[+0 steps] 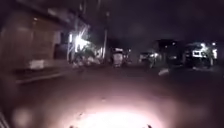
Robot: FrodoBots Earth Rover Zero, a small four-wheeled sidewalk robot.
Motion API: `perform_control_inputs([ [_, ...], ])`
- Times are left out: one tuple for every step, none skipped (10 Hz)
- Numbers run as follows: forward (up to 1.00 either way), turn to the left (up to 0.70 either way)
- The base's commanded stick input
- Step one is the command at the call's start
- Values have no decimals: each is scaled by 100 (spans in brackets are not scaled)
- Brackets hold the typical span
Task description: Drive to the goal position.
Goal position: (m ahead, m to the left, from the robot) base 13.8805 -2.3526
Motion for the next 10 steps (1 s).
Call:
perform_control_inputs([
  [70, 0],
  [70, 0],
  [70, 0],
  [70, 0],
  [70, 0],
  [70, 0],
  [70, 0],
  [70, 0],
  [70, 0],
  [70, -4],
])
